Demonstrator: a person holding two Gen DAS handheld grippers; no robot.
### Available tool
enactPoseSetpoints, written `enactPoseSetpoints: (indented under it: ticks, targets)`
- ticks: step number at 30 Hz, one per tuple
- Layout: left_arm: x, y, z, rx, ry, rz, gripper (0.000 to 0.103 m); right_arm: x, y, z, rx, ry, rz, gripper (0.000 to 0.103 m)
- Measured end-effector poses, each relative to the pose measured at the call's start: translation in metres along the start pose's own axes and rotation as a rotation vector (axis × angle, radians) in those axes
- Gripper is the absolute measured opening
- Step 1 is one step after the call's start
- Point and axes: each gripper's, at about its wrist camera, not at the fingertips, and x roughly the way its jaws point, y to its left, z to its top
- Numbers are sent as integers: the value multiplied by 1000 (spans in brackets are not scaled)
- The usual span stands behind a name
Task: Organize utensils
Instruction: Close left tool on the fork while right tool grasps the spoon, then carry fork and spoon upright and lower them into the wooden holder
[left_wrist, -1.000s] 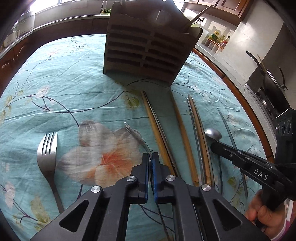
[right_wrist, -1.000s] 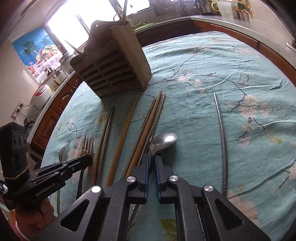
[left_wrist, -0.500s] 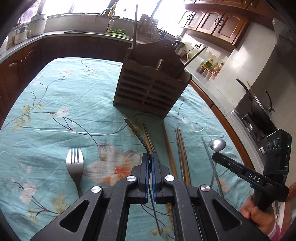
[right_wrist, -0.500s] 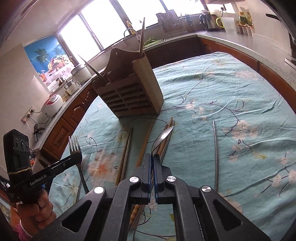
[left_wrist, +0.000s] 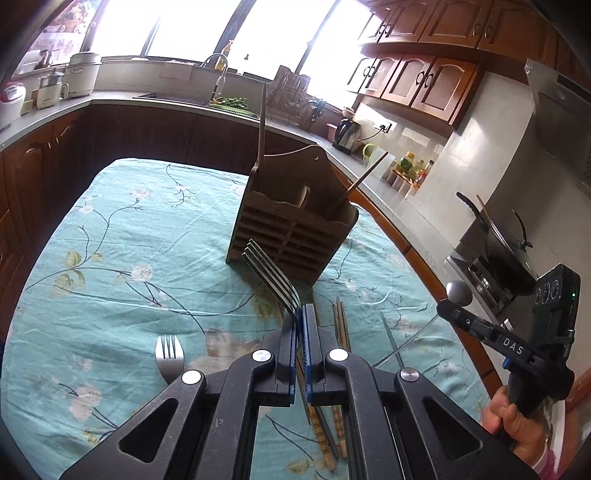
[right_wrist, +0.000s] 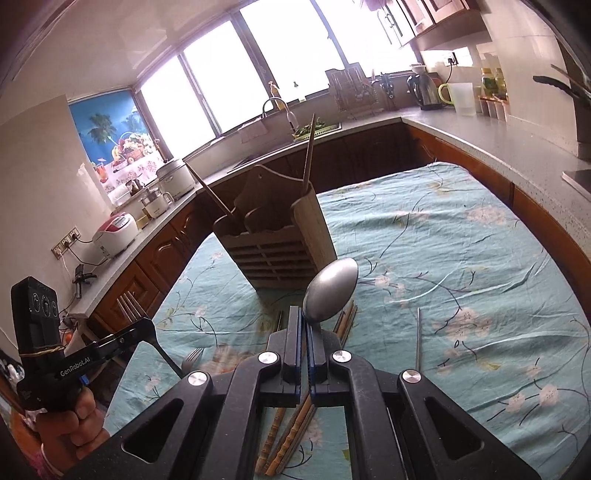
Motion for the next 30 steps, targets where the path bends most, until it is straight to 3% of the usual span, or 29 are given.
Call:
enactPoseSetpoints:
  ticks: [18,30]
  targets:
    - [-10,8,45,27,-133,24,1,4,10,60,-66,-120,-14,2]
    - [12,4,82,83,-206,36,1,20,17,93,-131,-166,-44,2]
